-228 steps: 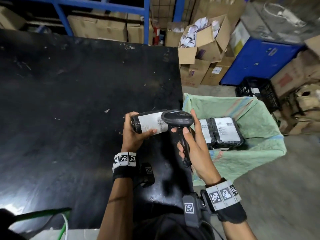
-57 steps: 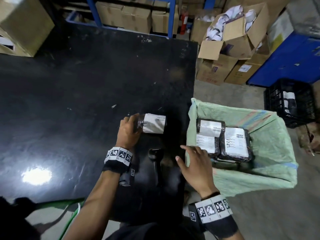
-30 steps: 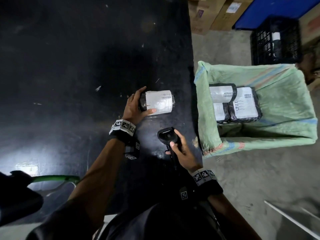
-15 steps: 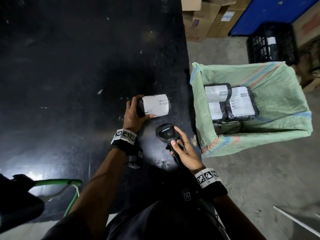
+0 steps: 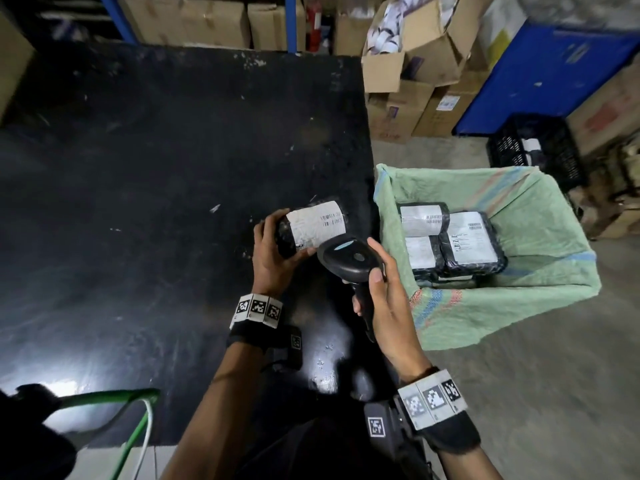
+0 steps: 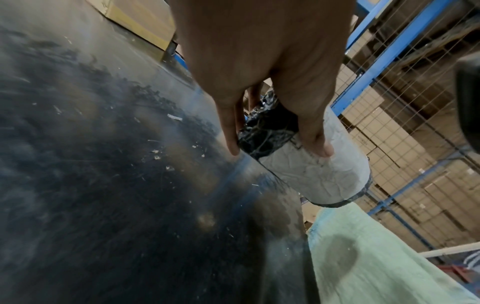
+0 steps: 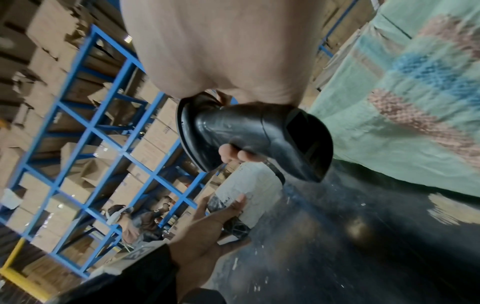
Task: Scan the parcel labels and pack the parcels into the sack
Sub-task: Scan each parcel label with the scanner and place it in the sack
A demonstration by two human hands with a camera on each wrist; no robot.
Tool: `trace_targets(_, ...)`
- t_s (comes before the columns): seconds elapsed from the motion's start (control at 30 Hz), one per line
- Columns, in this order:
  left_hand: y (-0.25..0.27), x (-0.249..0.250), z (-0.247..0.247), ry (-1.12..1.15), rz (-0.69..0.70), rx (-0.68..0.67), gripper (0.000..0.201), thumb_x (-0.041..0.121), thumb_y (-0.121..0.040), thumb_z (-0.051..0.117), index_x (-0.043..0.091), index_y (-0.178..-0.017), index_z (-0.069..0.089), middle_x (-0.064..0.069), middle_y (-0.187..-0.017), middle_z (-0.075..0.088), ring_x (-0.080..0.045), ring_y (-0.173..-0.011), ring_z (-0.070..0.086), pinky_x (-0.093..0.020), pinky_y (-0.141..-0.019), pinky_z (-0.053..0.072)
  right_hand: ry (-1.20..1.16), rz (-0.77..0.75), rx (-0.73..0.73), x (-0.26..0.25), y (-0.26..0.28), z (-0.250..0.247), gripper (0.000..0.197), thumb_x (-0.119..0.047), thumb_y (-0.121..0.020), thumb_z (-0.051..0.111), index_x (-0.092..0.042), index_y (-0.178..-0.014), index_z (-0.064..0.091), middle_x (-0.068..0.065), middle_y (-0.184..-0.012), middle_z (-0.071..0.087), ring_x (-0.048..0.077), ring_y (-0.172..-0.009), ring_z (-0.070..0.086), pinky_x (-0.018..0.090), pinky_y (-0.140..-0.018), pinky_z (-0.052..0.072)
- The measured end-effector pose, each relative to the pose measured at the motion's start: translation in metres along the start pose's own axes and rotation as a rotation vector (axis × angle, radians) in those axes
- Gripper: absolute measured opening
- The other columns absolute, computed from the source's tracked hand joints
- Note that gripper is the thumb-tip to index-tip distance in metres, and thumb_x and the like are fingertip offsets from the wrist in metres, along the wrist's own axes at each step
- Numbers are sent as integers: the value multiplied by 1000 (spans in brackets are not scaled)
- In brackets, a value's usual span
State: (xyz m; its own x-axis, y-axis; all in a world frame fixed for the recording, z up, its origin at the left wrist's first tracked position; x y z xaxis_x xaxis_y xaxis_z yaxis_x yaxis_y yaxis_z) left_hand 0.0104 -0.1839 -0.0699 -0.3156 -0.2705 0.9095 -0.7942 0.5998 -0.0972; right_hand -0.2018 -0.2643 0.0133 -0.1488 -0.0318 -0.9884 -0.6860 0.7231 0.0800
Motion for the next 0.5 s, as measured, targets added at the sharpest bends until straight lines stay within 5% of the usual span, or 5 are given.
trace_targets(0.1,9,9,2,23,15,49,88,55,-63,87,20,-137,56,-6,-133,56,0,-122,49,-2,-101,34,17,-58,42,-12,2,-3,44,-42,-102,38,-39,-146,38,13,-94,61,31,-63,51,52,-66,49)
trace_targets(0.2,16,16,5,24,34,77,83,33,-65,97,17,-136,58,-7,-133,56,-17,-125,53,-2,-102,34,35,-106,78,-19,3,-6,44,-35,-104,37,-31,-147,38,8,-94,62,35,-64,50,48,-65,50)
trace_targets(0.37,25,23,6,39,61,87,83,26,-66,97,14,-138,58,-11,-133,55,15,-121,45,-11,-107,39,61,-133,108,-24,8,-8,41,-32,-106,36,-29,-147,39,9,-88,61,30,-61,51,44,-63,50)
trace_targets(0.5,28,25,9,34,61,104,83,25,-67,97,15,-139,57,-10,-134,55,20,-121,43,-5,-105,35,67,-130,111,-26,12,-8,41,-36,-105,35,-30,-146,40,14,-83,58,30,-60,50,44,-64,49)
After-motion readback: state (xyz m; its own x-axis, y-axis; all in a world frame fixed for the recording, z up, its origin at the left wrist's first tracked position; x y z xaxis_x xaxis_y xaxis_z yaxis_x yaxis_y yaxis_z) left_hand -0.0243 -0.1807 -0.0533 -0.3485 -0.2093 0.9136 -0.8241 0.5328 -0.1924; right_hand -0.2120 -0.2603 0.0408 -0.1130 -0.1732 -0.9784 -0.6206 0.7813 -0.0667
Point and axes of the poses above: each hand's wrist, its own y-axis away from the middle knuckle, its own z-axis out of the palm, x = y × z, the point moved 4 cm from there along -y, towards the middle knuckle
